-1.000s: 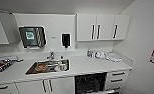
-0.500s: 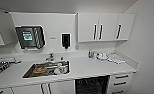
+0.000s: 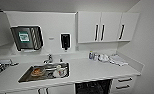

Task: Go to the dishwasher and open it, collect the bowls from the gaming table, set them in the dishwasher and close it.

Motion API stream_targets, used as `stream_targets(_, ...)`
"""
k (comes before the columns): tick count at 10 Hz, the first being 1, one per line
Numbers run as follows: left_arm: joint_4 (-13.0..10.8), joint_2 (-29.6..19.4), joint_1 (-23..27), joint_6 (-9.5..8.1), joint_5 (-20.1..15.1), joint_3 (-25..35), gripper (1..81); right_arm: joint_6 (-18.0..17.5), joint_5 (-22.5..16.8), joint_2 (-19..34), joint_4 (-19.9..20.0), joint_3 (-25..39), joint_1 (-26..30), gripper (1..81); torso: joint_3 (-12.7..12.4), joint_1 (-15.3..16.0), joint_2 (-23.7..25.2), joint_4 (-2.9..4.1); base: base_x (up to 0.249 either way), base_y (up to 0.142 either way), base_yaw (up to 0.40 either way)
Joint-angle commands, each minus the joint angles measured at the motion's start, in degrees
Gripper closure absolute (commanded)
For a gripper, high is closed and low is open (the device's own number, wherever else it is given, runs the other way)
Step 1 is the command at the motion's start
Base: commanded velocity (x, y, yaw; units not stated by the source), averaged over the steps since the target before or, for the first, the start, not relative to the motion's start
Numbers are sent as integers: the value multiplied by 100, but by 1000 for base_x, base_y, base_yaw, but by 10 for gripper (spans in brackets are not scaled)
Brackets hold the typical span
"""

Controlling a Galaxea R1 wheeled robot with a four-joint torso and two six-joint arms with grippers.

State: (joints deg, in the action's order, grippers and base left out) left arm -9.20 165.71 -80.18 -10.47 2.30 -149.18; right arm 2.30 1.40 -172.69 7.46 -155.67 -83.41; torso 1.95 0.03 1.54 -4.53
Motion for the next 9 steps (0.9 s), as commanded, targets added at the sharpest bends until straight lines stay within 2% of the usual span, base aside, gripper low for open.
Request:
stream_targets(1,15,-64,349,10,-239,20,811,51,-386,-13,-69,47,302,811,0,0,0,0,0,0,0)
stream_targets(4,6,-107,349,19,-239,150,811,51,-387,12,-87,55,302,811,2,5,-2,0,0,0,0)
stream_targets(6,-2,-371,340,45,-186,679,811,51,-404,153,-78,240,285,811,2,0,-2,0,0,0,0)
stream_targets(9,15,-1037,340,10,-55,1651,811,-1,-439,940,10,1307,346,811,2,-2,-2,0,0,0,0)
